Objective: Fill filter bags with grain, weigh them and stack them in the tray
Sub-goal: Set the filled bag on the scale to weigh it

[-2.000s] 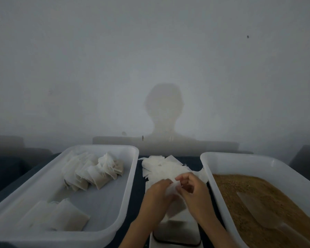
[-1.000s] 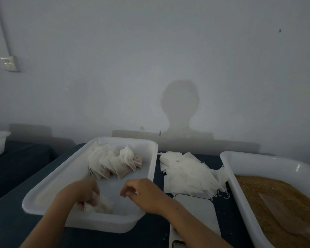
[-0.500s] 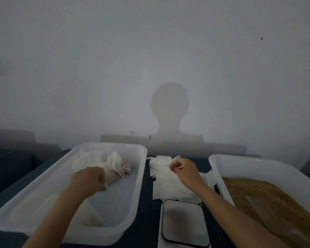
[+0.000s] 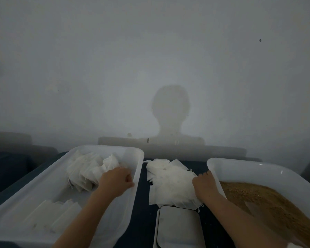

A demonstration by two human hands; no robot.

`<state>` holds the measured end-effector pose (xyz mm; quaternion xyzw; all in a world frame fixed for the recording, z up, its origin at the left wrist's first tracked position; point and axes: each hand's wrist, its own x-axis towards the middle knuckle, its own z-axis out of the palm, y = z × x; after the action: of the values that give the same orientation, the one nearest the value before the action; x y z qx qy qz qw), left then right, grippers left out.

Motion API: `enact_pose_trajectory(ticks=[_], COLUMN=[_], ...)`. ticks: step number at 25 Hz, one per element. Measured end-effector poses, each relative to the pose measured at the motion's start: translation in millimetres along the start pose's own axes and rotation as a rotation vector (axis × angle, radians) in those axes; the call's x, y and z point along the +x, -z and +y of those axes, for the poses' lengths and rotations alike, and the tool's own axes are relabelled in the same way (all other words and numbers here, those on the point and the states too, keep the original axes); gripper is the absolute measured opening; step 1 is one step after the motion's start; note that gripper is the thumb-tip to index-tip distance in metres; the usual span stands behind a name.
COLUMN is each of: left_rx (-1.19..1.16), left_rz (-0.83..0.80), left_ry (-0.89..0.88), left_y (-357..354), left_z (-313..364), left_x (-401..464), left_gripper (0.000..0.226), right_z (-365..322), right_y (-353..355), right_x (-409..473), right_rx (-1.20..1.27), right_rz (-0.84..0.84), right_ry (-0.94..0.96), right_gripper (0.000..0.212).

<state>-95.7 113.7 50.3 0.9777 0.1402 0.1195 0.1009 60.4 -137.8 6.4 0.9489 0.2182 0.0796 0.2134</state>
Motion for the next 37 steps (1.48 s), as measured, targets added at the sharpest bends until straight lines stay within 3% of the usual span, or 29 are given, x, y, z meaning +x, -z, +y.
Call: enact_pose_trajectory(ticks=[1,4,8,11,15,18,22,25,27,30,34,37], left_rx=[-0.010,-0.039,-0.154,-0.500,-1.136,-1.321,-1.393,-1.137,-0.969,-1.077,-1.133,-1.211], left_rz=[0.007,0.036,0.099,0.058,-0.273,-0.287,-0.151,0.032,0.116,-0.113,-0.127,-0.152], left_ry=[0.004,0.027,-0.024,-0.113,0.044,0.085,0.136,0.150,-0.005,-0.261,-0.268,-0.238], left_y=[-2.4,-5.6,-5.1,-4.2,-2.2,-7.4,-21.9,-33.7,-39.0,-41.1,-43.7,-43.5], left_z=[-0.6,0.6,24.4,60.9,107.8,123.2,131.0,136.5,143.8,162.5,168.4,166.5], left_x=[0.3,0.2,-6.1,-14.6,-28.3,-37.7,-46.3,-51.2,-58.2,-68.9,-68.6,-69.0], left_gripper=[0.020,0.017,0.019,0.022,0.036,0.022,0.017,0.012,0.015,0.015,0.016,0.016], right_z=[0.3,4.2,18.3,29.2,40.1,45.5,49.8,47.3,41.7,31.6,30.9,32.7], right_y=[-0.2,7.8,40.3,64.2,74.4,73.4,62.7,56.7,53.5,53.5,52.8,48.8], right_x=[-0.5,-1.1,-12.4,-39.3,-76.8,-98.7,-116.5,-124.7,-127.4,-131.1,-136.5,-138.3], right_rx=[0.019,0.207,1.047,1.547,1.864,1.977,2.044,1.932,1.804,1.644,1.818,1.857], right_rz=[0.011,0.078,0.086,0.054,-0.150,-0.264,-0.267,-0.180,-0.128,-0.087,-0.141,-0.168], right_ry=[0.002,-0.029,-0.089,0.076,0.289,0.317,0.083,-0.060,-0.123,-0.113,-0.007,0.060], right_gripper=[0.006,0.036,0.029,0.008,0.037,0.041,0.038,0.019,0.013,0.018,0.041,0.036])
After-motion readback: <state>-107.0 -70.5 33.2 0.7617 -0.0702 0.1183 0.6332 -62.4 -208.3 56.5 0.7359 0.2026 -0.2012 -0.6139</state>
